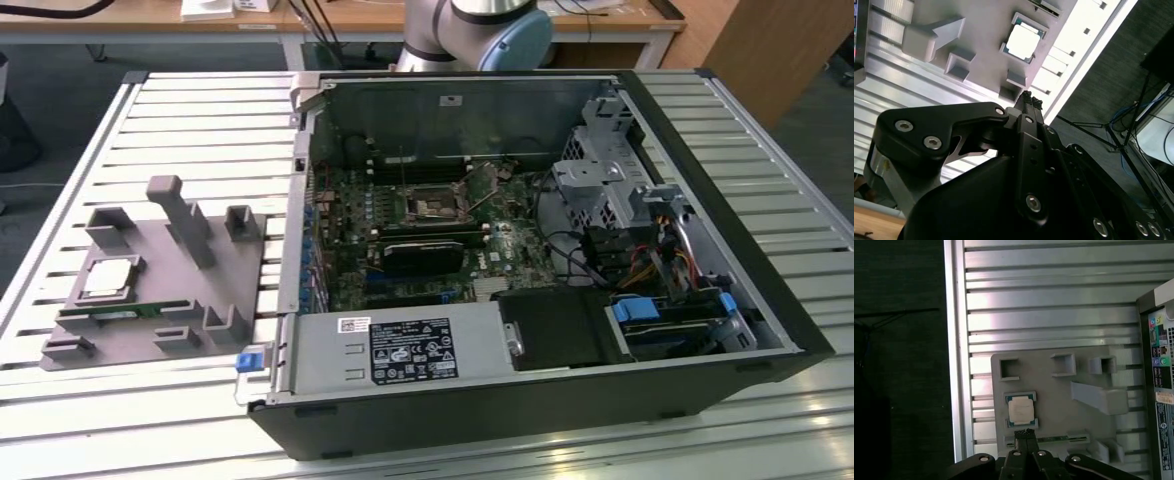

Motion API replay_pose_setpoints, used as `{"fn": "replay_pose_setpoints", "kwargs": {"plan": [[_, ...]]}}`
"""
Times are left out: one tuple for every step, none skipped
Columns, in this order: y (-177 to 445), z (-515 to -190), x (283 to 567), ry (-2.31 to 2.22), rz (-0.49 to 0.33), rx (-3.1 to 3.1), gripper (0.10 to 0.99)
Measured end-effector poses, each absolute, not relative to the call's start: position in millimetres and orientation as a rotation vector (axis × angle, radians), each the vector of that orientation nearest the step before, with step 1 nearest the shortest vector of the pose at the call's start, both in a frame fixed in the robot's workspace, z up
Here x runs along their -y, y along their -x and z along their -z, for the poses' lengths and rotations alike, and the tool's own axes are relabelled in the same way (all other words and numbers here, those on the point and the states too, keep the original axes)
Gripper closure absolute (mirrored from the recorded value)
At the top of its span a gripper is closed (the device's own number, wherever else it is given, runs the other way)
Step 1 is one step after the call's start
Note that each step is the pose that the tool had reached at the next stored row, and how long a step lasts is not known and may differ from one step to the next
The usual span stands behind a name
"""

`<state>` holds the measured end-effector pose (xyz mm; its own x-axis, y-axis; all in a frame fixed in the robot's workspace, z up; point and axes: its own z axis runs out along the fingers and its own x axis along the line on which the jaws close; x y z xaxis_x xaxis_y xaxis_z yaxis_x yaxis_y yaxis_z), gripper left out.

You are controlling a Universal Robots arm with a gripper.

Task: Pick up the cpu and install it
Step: 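Pick up the cpu and move it towards the insertion slot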

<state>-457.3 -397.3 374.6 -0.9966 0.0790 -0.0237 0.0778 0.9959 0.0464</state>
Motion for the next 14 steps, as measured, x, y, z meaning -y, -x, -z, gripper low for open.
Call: {"fn": "replay_pose_setpoints", "kwargs": {"plan": [[457,-374,397,-0.122,-0.071,-3.113,0.98],[457,-373,397,-0.122,-0.072,-3.113,0.98],[457,-372,398,-0.122,-0.072,-3.113,0.98],[457,-371,397,-0.122,-0.072,-3.113,0.98],[457,-370,398,-0.122,-0.072,-3.113,0.98],[457,-369,398,-0.122,-0.073,-3.113,0.98],[457,-368,398,-0.122,-0.072,-3.113,0.98],[457,-367,398,-0.122,-0.073,-3.113,0.98],[457,-366,398,-0.122,-0.072,-3.113,0.98],[457,-365,398,-0.122,-0.072,-3.113,0.98],[457,-364,398,-0.122,-0.073,-3.113,0.98],[457,-363,398,-0.122,-0.073,-3.113,0.98],[457,-362,398,-0.122,-0.073,-3.113,0.98],[457,-361,398,-0.122,-0.073,-3.113,0.98]]}}
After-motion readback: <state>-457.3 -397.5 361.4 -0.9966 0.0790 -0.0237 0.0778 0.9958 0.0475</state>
